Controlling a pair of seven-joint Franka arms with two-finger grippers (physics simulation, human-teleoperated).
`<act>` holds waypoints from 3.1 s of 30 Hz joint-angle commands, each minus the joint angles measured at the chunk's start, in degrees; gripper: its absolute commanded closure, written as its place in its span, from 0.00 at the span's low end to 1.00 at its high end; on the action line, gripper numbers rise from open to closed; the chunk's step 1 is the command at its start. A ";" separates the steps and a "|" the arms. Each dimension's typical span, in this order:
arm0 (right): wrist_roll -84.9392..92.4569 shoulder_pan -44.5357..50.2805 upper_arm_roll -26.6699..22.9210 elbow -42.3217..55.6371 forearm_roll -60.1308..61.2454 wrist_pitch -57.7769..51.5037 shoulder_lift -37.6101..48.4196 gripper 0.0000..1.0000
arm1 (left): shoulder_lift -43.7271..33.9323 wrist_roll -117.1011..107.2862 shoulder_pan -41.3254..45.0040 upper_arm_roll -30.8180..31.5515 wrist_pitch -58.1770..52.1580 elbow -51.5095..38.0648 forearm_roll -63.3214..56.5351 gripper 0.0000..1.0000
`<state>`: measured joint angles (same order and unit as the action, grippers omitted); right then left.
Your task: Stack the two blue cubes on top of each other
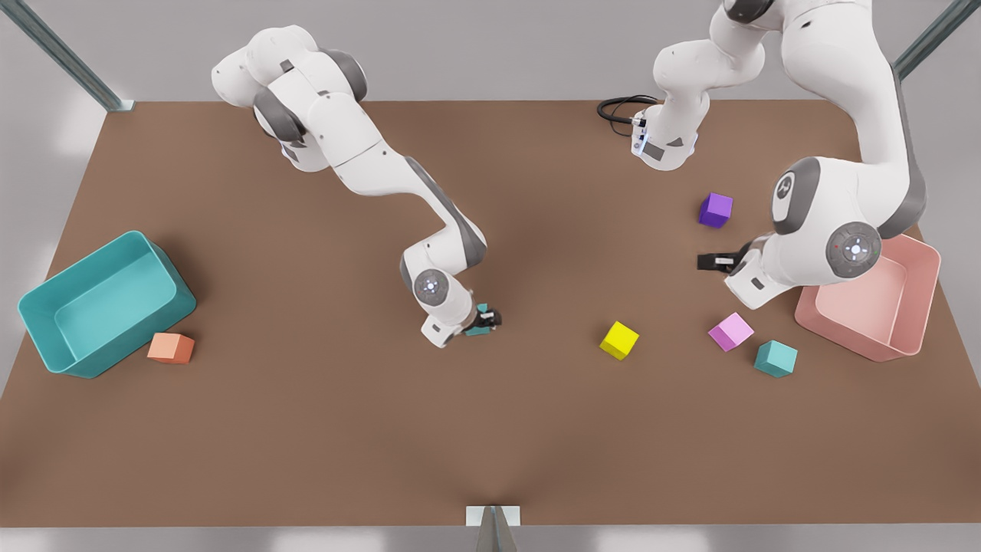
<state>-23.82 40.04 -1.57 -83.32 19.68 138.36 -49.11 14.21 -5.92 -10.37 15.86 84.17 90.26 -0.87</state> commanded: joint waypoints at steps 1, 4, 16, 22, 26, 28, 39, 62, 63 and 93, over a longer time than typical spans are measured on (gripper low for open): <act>-22.32 -0.23 -0.01 0.00 -0.43 2.71 0.07 0.00 | 3.63 -1.81 -4.57 -0.04 9.78 -0.61 -3.52 0.00; -22.23 -0.49 -0.01 -0.44 -0.43 2.36 0.42 0.00 | 8.81 13.53 -5.98 -4.86 18.65 0.97 -5.29 0.00; -9.51 -11.11 0.08 -1.05 -0.34 -8.96 5.51 0.00 | 18.49 60.58 -7.30 -13.75 38.52 5.19 -5.46 0.00; 35.43 -34.77 -0.36 5.54 -21.52 -42.28 13.16 0.00 | 20.51 60.50 -6.24 -13.75 43.44 5.19 -5.28 0.00; 23.12 -33.01 -0.10 -3.33 -22.75 -55.12 31.79 0.00 | 22.61 60.41 -5.63 -13.75 46.42 5.01 -5.28 0.00; 23.21 -31.43 -0.10 -3.69 -23.45 -53.90 33.73 0.00 | 23.32 60.41 -5.63 -13.75 46.78 5.01 -5.37 0.00; 23.21 -30.73 -0.10 -7.73 -24.51 -51.87 38.57 0.00 | 27.98 60.15 -6.07 -15.51 50.21 4.84 -5.20 0.19; 23.56 -30.90 -0.27 -6.15 -24.95 -52.22 38.21 0.00 | 41.59 -54.54 41.65 1.72 19.89 -35.67 -5.90 0.54; 23.56 -30.90 -0.27 -6.24 -24.77 -52.22 38.13 0.00 | 43.27 -57.00 44.03 1.19 21.81 -37.61 -5.99 0.54; 23.56 -31.17 -0.36 -6.06 -24.25 -52.22 36.98 0.00 | 41.34 -60.61 43.77 1.72 13.74 -37.79 -3.79 0.00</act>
<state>-0.82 8.87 -1.92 -89.39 -4.61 86.16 -12.19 55.66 -54.96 33.38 17.53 100.33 52.55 -4.66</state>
